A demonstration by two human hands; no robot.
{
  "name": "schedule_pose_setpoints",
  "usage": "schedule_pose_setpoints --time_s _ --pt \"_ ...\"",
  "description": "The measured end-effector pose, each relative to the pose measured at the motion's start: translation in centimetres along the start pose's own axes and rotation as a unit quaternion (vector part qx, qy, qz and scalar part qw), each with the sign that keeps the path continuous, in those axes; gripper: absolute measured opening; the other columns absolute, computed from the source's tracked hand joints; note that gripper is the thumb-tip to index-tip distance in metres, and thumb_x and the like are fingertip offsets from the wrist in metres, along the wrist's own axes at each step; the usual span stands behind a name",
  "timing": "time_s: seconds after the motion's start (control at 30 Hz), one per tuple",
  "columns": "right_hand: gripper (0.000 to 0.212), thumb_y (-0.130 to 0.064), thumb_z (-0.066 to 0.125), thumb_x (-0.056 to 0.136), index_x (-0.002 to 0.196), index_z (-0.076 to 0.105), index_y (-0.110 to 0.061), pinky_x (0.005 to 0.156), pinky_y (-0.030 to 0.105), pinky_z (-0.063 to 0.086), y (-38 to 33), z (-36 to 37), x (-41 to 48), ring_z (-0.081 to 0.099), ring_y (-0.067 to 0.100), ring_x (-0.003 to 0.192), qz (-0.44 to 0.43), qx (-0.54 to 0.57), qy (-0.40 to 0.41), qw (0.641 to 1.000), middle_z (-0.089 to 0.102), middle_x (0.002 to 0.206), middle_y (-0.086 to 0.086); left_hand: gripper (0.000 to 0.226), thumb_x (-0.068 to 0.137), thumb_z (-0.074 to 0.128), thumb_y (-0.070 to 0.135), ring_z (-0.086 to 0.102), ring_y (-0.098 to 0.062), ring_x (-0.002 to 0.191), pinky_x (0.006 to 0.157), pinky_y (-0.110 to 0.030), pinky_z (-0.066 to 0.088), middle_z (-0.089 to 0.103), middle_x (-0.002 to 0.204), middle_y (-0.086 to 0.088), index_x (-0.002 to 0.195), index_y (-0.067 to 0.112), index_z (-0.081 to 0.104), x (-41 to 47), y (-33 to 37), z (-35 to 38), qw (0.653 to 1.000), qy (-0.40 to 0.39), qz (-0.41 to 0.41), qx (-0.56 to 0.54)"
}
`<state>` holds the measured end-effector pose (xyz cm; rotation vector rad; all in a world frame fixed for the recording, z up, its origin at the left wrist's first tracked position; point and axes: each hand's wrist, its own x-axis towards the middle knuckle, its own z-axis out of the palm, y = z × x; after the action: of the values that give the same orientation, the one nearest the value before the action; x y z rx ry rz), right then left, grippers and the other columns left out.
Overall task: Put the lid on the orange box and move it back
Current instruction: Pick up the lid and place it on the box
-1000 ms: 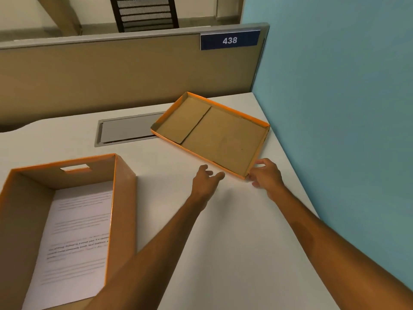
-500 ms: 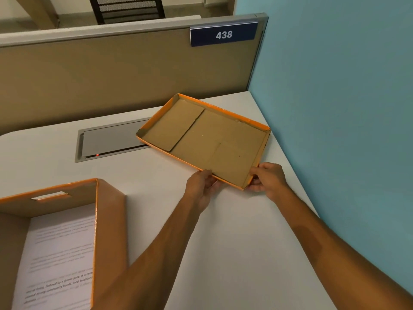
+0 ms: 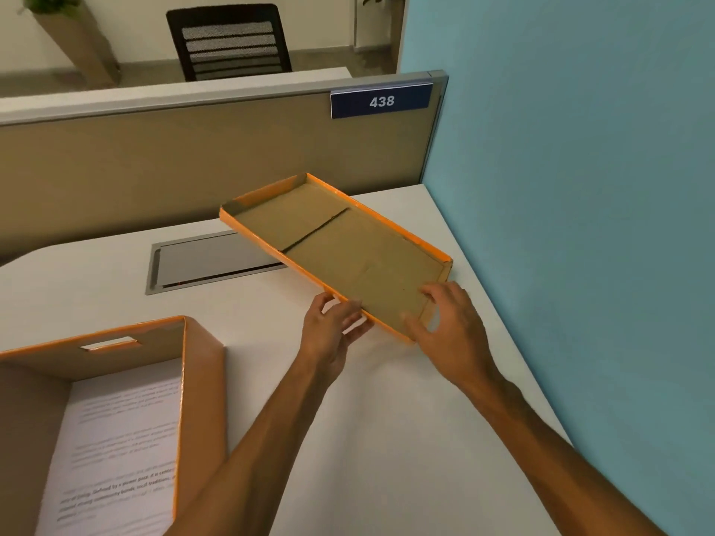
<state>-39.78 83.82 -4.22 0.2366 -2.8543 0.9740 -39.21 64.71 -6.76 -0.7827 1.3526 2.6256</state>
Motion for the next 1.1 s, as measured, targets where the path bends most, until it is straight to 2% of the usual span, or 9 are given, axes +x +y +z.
schedule_pose_setpoints --time_s 0.1,0.17,0.33,0.47,0.57,0.67,0.77,0.87,1.1 --pt "0.059 -0.046 0.077 0.079 0.126 0.062 -0.014 0.086 0.039 0.052 -1.7 0.5 -1.9 0.060 0.027 0.108 -0.116 -0.089 -0.029 0.989 0.062 0.125 0.009 0.037 0.086 0.073 0.010 0.074 -0.028 0.097 0.081 -0.046 0.061 0.077 0.105 -0.007 0.118 0.015 0.057 -2.4 0.8 1.1 0.998 0.014 0.042 0.041" --pt "0.056 -0.039 0.080 0.077 0.124 0.065 -0.012 0.086 0.039 0.054 -2.7 0.9 -2.5 0.063 0.028 0.105 -0.122 -0.092 -0.020 0.988 0.065 0.123 0.011 0.038 0.085 0.074 0.012 0.074 -0.027 0.096 0.080 -0.044 0.062 0.075 0.106 -0.007 0.118 0.016 0.056 -4.1 1.3 2.4 0.995 0.034 0.076 0.063" --pt "0.036 -0.025 0.074 0.084 0.116 0.068 -0.009 0.089 0.041 0.057 -4.7 -0.4 -3.3 0.068 0.024 0.097 -0.107 0.053 0.066 0.991 0.071 0.111 0.011 0.048 0.083 0.077 0.028 0.068 -0.021 0.103 0.085 -0.039 0.059 0.066 0.120 -0.001 0.124 0.024 0.051 -8.7 2.0 6.0 0.973 0.059 0.174 0.138" --pt "0.027 -0.025 0.071 0.088 0.111 0.066 -0.012 0.082 0.024 0.056 -5.8 -2.7 -3.9 0.066 0.010 0.084 -0.098 0.163 0.103 0.976 0.070 0.100 0.004 0.054 0.085 0.070 0.046 0.063 -0.014 0.107 0.080 -0.025 0.054 0.061 0.126 0.007 0.132 0.031 0.048 -11.5 3.4 8.1 0.945 0.039 0.233 0.224" --pt "0.017 -0.031 0.073 0.087 0.097 0.063 -0.023 0.071 0.017 0.054 -5.5 -4.9 -3.6 0.066 0.009 0.076 -0.020 0.260 0.090 0.961 0.068 0.092 -0.003 0.057 0.087 0.062 0.055 0.057 -0.020 0.120 0.096 -0.038 0.050 0.057 0.136 0.003 0.135 0.028 0.050 -12.8 4.9 8.1 0.951 0.005 0.194 0.239" --pt "0.016 -0.019 0.075 0.084 0.096 0.068 -0.025 0.071 0.032 0.059 -4.2 -7.0 -3.3 0.072 0.020 0.086 0.066 0.420 0.023 0.905 0.076 0.095 -0.007 0.057 0.090 0.062 0.050 0.054 -0.023 0.125 0.101 -0.043 0.044 0.056 0.139 -0.004 0.137 0.019 0.050 -13.2 6.4 5.7 0.956 0.020 0.164 0.242" --pt "0.037 -0.007 0.080 0.069 0.103 0.070 -0.019 0.069 0.031 0.060 -3.2 -8.9 -3.2 0.074 0.022 0.092 0.112 0.567 -0.037 0.815 0.079 0.099 -0.002 0.059 0.091 0.064 0.042 0.051 -0.021 0.120 0.091 -0.037 0.040 0.050 0.145 -0.006 0.141 0.017 0.044 -13.5 7.1 2.7 0.948 0.052 0.145 0.277" --pt "0.051 -0.008 0.079 0.065 0.114 0.066 -0.010 0.069 0.034 0.061 -2.8 -10.2 -3.2 0.074 0.026 0.096 0.152 0.636 -0.103 0.750 0.077 0.108 0.007 0.066 0.090 0.066 0.039 0.048 -0.027 0.126 0.098 -0.041 0.042 0.043 0.149 -0.010 0.145 0.015 0.038 -13.9 7.4 0.1 0.940 0.088 0.124 0.306" --pt "0.050 -0.008 0.075 0.071 0.120 0.061 -0.010 0.071 0.043 0.061 -3.9 -10.6 -3.9 0.072 0.032 0.101 0.176 0.665 -0.206 0.697 0.074 0.115 0.012 0.063 0.092 0.064 0.038 0.054 -0.032 0.123 0.104 -0.052 0.044 0.053 0.141 -0.010 0.144 0.010 0.043 -17.1 11.9 -4.3 0.927 0.092 0.110 0.347"
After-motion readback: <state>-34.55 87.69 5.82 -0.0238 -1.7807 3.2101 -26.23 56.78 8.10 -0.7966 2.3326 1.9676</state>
